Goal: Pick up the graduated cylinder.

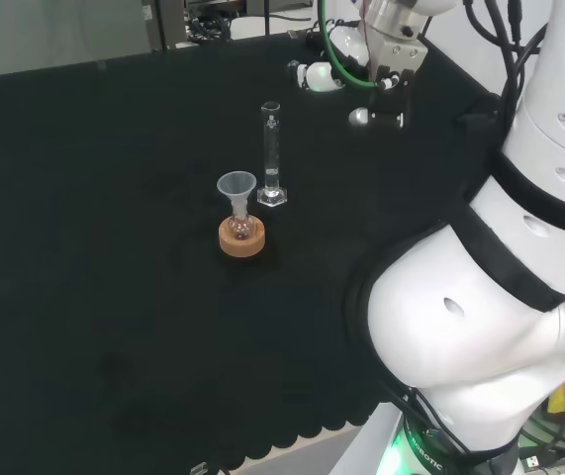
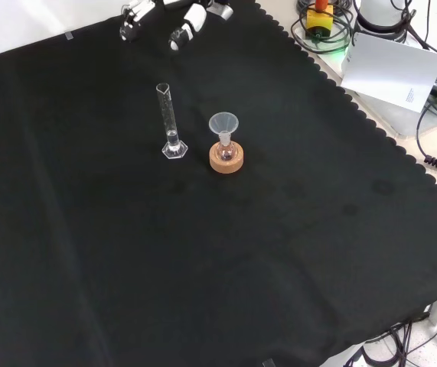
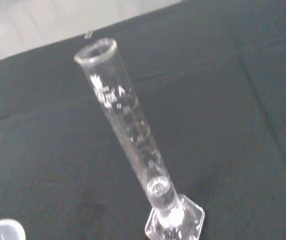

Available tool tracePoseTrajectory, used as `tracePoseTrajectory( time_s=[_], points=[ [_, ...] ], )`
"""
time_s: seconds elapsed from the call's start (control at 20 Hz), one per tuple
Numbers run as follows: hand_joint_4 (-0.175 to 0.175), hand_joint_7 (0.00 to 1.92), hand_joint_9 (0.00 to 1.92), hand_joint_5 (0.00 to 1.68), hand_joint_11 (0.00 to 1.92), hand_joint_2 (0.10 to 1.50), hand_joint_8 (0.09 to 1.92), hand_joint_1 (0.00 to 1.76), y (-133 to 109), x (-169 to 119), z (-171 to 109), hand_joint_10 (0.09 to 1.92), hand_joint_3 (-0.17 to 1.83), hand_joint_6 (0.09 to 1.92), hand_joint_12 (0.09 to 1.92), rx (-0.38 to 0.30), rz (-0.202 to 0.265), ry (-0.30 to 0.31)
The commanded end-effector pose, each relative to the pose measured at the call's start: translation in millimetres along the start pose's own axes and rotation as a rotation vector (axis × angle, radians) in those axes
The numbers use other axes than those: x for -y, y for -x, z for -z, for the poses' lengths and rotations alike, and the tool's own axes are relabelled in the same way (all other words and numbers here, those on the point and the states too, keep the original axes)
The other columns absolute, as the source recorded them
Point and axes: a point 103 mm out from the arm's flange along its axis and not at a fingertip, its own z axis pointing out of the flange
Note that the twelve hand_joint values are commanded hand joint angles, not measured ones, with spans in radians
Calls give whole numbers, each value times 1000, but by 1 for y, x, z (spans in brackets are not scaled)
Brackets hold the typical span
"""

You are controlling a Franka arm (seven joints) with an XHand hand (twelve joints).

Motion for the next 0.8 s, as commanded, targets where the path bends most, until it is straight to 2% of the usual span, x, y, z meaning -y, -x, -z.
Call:
tracePoseTrajectory(
  time_s=[0.05, 0.4, 0.6, 0.8],
  points=[
    [-51, 210, 427, 474, 136, 1012, 692, 519, 32, 2, -61, 707, 196, 87, 1401, -100, -8, -51],
    [-51, 228, 461, 488, 157, 976, 698, 597, 39, 1, -82, 698, 200, 87, 1398, -179, 6, -57],
    [-51, 248, 513, 508, 202, 938, 695, 636, 41, 4, -92, 666, 228, 87, 1382, -246, 36, -43],
    [-51, 253, 490, 512, 212, 883, 677, 720, 43, 6, -102, 641, 265, 87, 1371, -329, 88, -26]
  ],
)
